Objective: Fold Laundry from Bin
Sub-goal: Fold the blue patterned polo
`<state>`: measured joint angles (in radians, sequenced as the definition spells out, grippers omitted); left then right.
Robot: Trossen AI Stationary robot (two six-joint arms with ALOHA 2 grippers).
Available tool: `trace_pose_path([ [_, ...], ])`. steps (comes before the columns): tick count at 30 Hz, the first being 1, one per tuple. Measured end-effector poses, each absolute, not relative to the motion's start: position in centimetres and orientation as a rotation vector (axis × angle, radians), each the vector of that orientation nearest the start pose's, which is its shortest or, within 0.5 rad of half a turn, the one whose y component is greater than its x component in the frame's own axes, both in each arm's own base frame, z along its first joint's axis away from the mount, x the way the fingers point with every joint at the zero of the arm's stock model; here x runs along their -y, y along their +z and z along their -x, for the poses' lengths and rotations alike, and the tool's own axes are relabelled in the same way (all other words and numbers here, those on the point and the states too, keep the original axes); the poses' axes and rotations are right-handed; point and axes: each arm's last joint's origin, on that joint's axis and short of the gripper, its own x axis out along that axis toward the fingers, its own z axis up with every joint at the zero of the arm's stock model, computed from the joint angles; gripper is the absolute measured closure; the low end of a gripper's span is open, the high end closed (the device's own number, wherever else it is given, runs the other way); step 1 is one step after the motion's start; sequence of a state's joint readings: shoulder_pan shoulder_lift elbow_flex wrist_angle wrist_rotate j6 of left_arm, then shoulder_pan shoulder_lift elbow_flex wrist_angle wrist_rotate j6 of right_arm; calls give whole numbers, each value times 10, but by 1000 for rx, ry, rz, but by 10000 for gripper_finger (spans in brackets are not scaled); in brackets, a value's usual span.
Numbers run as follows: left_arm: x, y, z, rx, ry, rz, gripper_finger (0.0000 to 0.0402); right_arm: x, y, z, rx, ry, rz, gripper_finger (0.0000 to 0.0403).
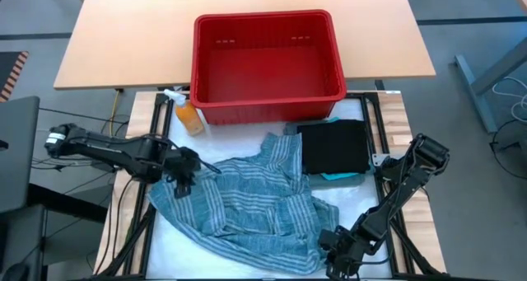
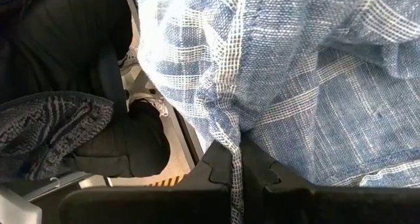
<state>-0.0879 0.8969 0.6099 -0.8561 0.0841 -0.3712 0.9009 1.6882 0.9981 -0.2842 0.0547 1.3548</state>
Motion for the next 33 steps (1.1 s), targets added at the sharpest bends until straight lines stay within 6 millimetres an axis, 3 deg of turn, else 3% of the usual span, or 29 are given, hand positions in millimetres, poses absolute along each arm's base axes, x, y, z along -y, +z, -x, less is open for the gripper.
trace_pose_path([
  [5, 11, 208, -132, -1168, 91, 371, 251, -258, 176, -209, -1197, 45, -736, 372],
  [14, 11, 204, -131, -1231, 147, 405, 176, -258, 176, -209, -1193, 69, -701, 372],
  [20, 11, 199, -135, -1262, 128, 331, 163, -257, 176, -211, -1188, 72, -694, 372],
  [27, 17, 196, -137, -1315, 37, 331, 183, -257, 176, -211, -1188, 72, -692, 371],
  [33, 20, 195, -138, -1317, 20, 295, 260, -257, 176, -211, -1185, 84, -671, 371],
])
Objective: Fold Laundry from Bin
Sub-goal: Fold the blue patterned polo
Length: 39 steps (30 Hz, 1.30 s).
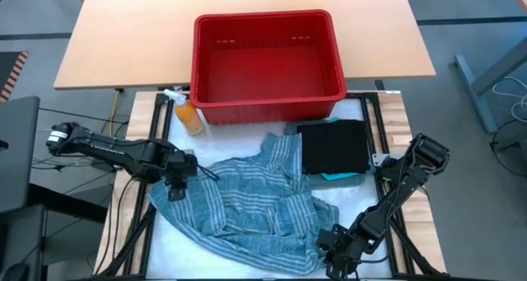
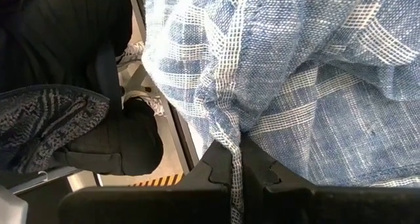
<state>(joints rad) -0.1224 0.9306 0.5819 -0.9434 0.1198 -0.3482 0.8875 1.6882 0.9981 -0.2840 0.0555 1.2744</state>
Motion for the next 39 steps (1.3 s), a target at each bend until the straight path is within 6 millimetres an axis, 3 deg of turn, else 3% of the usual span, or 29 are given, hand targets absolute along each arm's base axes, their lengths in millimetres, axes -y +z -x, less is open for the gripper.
trace_pose_path([
  [10, 20, 196, -138, -1313, 32, 295, 395, -257, 176, -211, -1183, 83, -671, 371],
  [13, 20, 204, -140, -1289, 35, 309, 399, -257, 176, -211, -1184, 83, -671, 371],
  [21, 24, 251, -138, -1281, -66, 407, 401, -257, 176, -211, -1202, 42, -734, 371],
  [28, 29, 267, -124, -1307, -173, 511, 401, -255, 190, -206, -1181, 63, -770, 373],
  [34, 30, 291, -103, -1078, -293, 558, 401, -246, 219, -192, -1108, 83, -761, 373],
  [39, 21, 330, -70, -667, -315, 516, 401, -228, 262, -179, -892, 179, -675, 373],
])
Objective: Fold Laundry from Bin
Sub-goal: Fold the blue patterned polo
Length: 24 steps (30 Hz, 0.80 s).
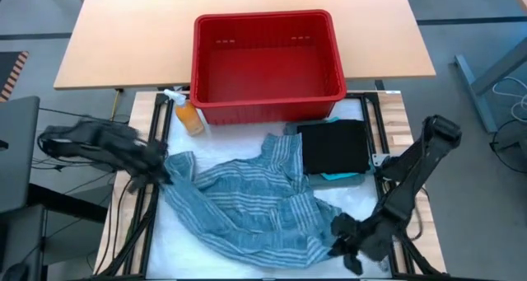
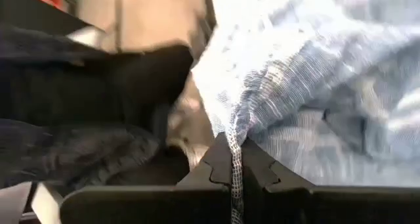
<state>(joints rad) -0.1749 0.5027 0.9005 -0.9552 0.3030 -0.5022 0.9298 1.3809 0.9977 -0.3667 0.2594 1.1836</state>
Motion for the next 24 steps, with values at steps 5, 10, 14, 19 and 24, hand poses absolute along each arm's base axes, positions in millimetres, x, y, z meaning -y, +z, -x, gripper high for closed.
trace_pose_path([
  [5, 8, 359, -30, -297, -219, 470, 401, -199, 303, -168, -667, 232, -565, 373],
  [10, -3, 363, -5, -131, -18, 465, 401, -161, 336, -155, -515, 250, -480, 373],
  [14, -8, 365, -5, -84, 157, 454, 401, -119, 355, -142, -445, 186, -507, 374],
  [19, -13, 373, -6, -41, 346, 381, 401, -77, 366, -114, -403, 109, -532, 374],
  [24, -18, 381, 2, 7, 480, 299, 401, -40, 374, -83, -274, -30, -528, 374],
])
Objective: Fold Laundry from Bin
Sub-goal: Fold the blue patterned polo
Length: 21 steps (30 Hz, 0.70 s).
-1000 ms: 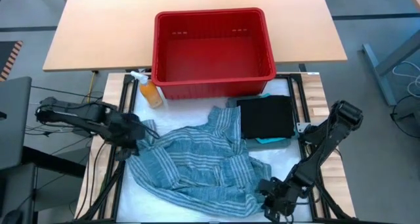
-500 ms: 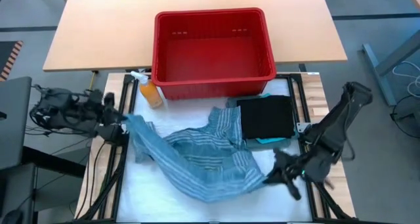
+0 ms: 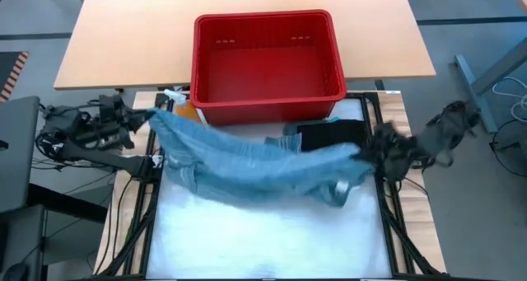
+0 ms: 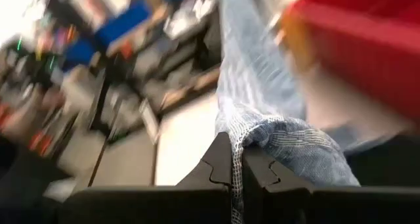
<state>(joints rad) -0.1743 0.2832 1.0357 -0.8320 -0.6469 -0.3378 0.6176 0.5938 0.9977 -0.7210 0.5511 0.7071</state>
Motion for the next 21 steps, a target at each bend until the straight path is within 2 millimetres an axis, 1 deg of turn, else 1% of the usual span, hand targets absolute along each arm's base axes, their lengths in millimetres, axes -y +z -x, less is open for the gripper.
trace_pose_path([
  [2, -20, 385, 3, 38, 529, 264, 401, -29, 379, -73, -190, -93, -515, 373],
  [4, -20, 390, 3, 74, 542, 231, 401, -19, 384, -64, -120, -120, -484, 373],
  [9, -19, 408, -4, 172, 536, 123, 401, -5, 402, -49, 74, -169, -361, 373],
  [12, -18, 415, -3, 239, 509, 108, 401, -1, 415, -39, 131, -124, -325, 373],
  [14, -17, 419, -3, 281, 448, 128, 401, -1, 424, -35, 154, -56, -338, 373],
  [16, -14, 419, -3, 282, 334, 166, 401, -4, 426, -35, 137, 68, -388, 373],
  [17, -13, 419, -2, 268, 265, 198, 401, -8, 424, -37, 99, 135, -417, 373],
  [19, -10, 415, -2, 213, 151, 265, 401, -16, 414, -48, -41, 226, -481, 374],
  [21, -7, 407, -3, 130, 75, 346, 401, -23, 397, -60, -221, 206, -552, 374],
])
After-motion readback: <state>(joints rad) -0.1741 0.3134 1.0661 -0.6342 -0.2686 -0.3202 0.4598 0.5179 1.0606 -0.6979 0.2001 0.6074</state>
